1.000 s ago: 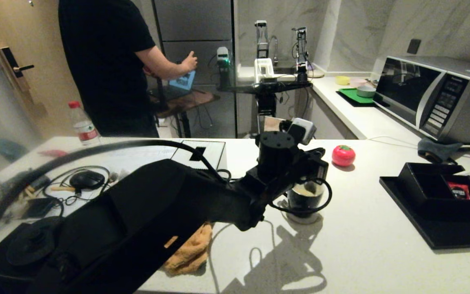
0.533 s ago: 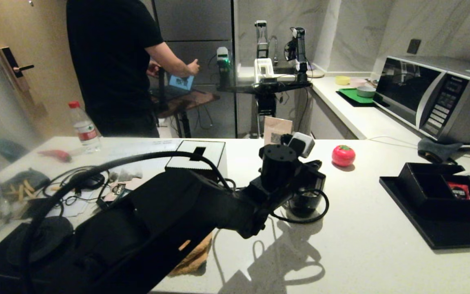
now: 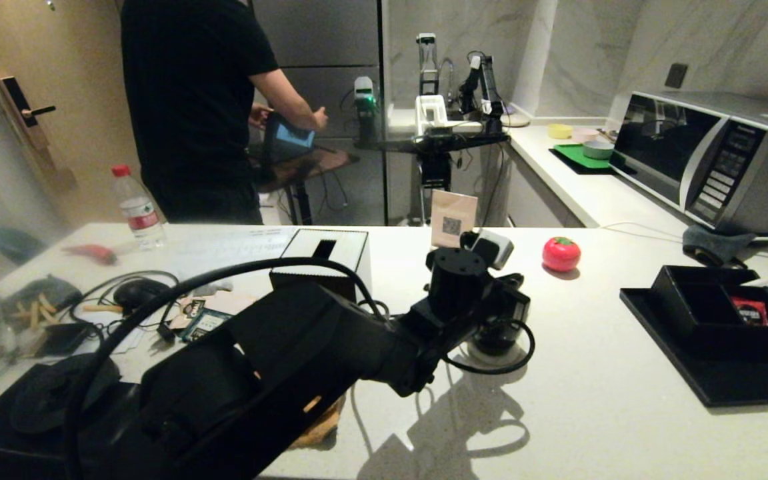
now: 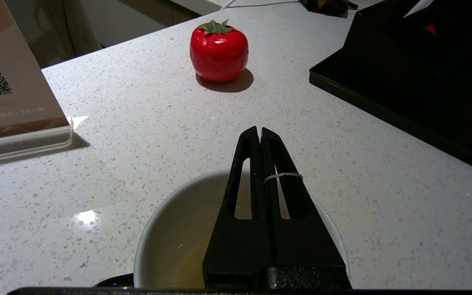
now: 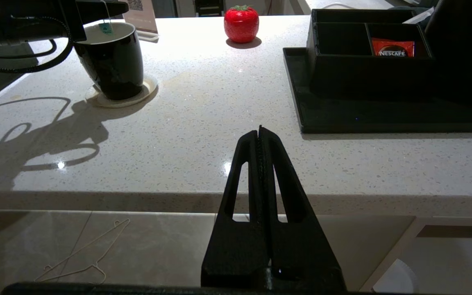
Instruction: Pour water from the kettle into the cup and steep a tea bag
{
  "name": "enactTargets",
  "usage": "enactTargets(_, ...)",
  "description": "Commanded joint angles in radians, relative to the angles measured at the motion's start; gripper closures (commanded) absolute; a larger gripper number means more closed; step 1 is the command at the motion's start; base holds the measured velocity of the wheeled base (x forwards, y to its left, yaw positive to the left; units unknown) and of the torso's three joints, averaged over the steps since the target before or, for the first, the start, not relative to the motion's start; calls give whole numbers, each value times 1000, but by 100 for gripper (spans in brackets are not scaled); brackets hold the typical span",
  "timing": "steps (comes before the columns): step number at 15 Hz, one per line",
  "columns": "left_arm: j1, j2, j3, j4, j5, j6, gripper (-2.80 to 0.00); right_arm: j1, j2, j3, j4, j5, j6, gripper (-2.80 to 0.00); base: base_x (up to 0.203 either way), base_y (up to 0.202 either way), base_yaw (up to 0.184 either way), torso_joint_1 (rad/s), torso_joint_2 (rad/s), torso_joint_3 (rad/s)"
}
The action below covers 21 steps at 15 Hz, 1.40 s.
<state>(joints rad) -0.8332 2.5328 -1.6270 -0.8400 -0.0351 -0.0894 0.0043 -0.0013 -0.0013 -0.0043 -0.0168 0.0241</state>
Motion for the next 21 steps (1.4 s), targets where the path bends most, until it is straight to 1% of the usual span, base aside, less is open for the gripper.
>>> enactTargets(1, 0, -9, -4, -5, 0, 0, 0, 0, 1, 0, 0, 0, 0, 0, 0, 0, 0, 0, 0, 0)
enactTargets(10, 0, -137, -7, 2, 1, 0, 0, 0, 1, 0, 0, 0, 0, 0, 0, 0, 0, 0, 0, 0)
enactTargets(14, 3, -180, -5, 6, 15, 0, 0, 0, 1, 0, 0, 0, 0, 0, 0, 0, 0, 0, 0, 0)
enactTargets(18, 25, -171, 1, 6, 15, 0, 0, 0, 1, 0, 0, 0, 0, 0, 0, 0, 0, 0, 0, 0)
enactTargets(21, 39, -130, 1, 2, 14, 0, 0, 0, 1, 0, 0, 0, 0, 0, 0, 0, 0, 0, 0, 0)
